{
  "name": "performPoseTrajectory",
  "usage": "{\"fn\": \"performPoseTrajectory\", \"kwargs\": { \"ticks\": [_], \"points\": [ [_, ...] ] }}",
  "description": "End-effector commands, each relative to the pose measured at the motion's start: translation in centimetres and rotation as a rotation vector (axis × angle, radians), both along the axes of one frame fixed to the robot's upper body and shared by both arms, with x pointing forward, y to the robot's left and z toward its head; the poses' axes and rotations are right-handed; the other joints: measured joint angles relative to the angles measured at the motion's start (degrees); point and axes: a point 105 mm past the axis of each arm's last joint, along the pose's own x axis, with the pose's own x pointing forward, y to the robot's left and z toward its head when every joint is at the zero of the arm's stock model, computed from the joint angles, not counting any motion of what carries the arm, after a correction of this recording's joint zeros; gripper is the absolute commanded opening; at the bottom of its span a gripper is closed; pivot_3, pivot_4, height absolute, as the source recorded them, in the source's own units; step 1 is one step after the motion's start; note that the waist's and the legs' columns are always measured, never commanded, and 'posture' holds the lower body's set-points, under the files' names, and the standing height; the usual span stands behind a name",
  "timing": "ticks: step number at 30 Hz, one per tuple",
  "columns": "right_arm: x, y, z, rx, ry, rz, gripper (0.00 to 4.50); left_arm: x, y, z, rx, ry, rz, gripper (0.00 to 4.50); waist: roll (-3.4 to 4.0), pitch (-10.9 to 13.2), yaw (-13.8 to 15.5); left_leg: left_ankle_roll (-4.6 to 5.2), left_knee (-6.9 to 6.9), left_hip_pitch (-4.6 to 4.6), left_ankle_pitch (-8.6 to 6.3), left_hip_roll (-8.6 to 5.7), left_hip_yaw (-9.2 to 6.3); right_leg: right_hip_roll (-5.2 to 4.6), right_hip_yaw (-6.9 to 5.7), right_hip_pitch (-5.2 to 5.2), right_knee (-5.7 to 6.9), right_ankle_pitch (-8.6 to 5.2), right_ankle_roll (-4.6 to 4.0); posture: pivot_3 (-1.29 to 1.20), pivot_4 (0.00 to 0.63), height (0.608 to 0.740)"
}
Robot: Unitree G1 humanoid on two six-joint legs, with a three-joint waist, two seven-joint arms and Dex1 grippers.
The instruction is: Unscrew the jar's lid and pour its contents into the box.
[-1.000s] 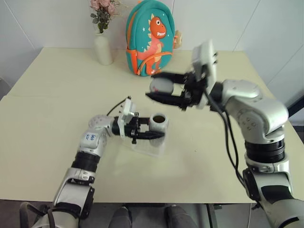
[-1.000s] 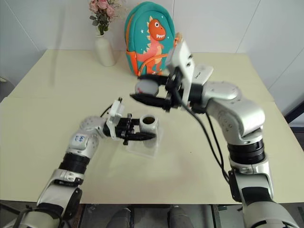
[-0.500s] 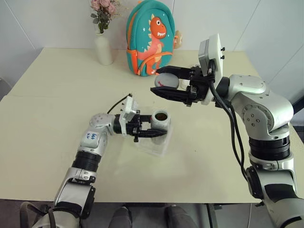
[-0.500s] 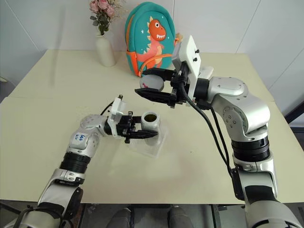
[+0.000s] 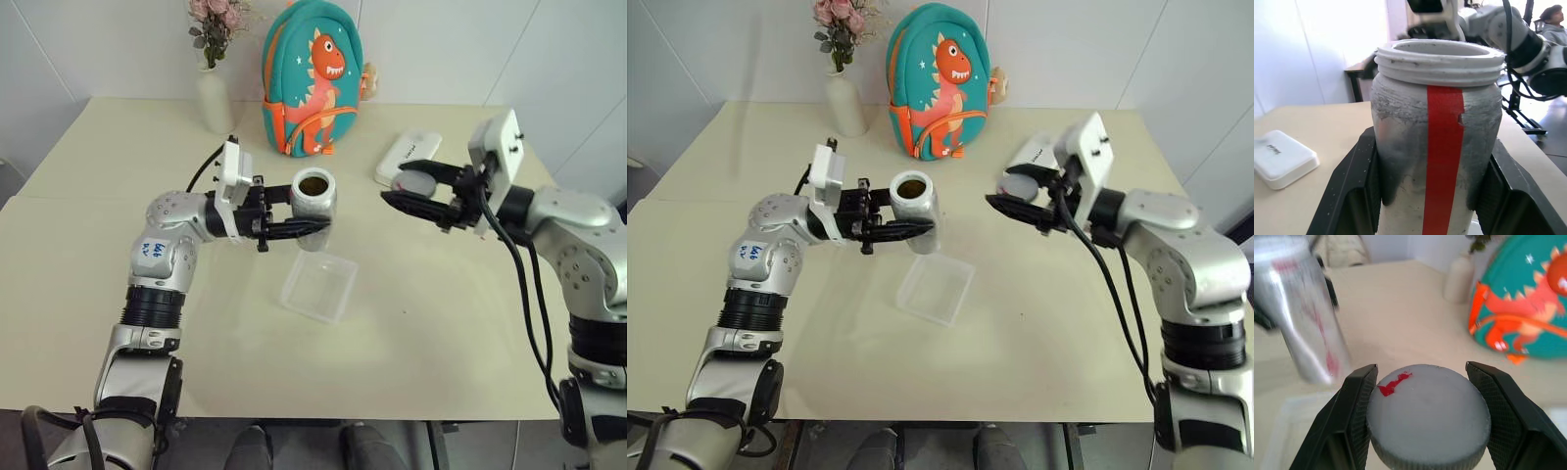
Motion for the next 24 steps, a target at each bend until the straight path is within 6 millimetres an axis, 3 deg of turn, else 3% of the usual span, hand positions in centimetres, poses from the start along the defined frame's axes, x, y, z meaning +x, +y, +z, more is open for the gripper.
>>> {"fn": "performPoseTrajectory", "kwargs": {
  "ticks": [1, 5, 11, 17, 24],
  "points": [
    [-0.9, -1.3, -0.7, -0.006, -0.017, -0.073, 2.58, -0.1, 1.4, 2.3, -0.028, -0.067, 0.039, 1.98, 0.0, 0.0, -0.1, 0.0, -0.01, 0.0, 0.0, 0.0, 0.0, 0.0, 0.0, 0.0, 0.01, 0.0, 0.0, 0.0, 0.15, 0.74],
    [-1.3, -2.4, -5.5, 0.044, 0.08, -0.178, 2.58, 1.1, 3.4, 2.0, 0.003, -0.066, 0.118, 1.98, 0.0, 0.0, 0.0, 0.0, 0.0, 0.01, 0.0, 0.0, -0.01, 0.01, 0.0, 0.03, 0.0, 0.0, 0.0, 0.0, 0.15, 0.74],
    [-2.1, -3.8, -11.1, 0.136, 0.16, -0.322, 2.58, 2.2, 5.3, 1.5, 0.022, -0.062, 0.173, 1.98, 0.01, 0.0, 0.1, 0.0, 0.04, 0.0, 0.01, -0.04, 0.0, 0.02, 0.02, 0.04, 0.01, 0.01, 0.02, 0.0, 0.15, 0.74],
    [-2.3, -5.0, -14.2, 0.208, 0.172, -0.436, 2.58, 2.9, 5.8, 1.4, 0.016, -0.058, 0.189, 1.98, 0.02, 0.0, 0.1, 0.0, 0.08, 0.03, 0.02, -0.03, -0.01, 0.05, 0.02, 0.06, 0.08, 0.02, 0.04, 0.0, 0.15, 0.74],
    [-2.4, -5.4, -15.7, 0.236, 0.155, -0.473, 2.58, 3.3, 6.0, 1.5, 0.03, -0.067, 0.183, 1.98, 0.02, 0.0, 0.1, -0.01, 0.05, 0.02, 0.03, -0.03, -0.01, 0.05, 0.01, 0.05, 0.08, 0.02, 0.05, 0.0, 0.15, 0.74]
  ]
}}
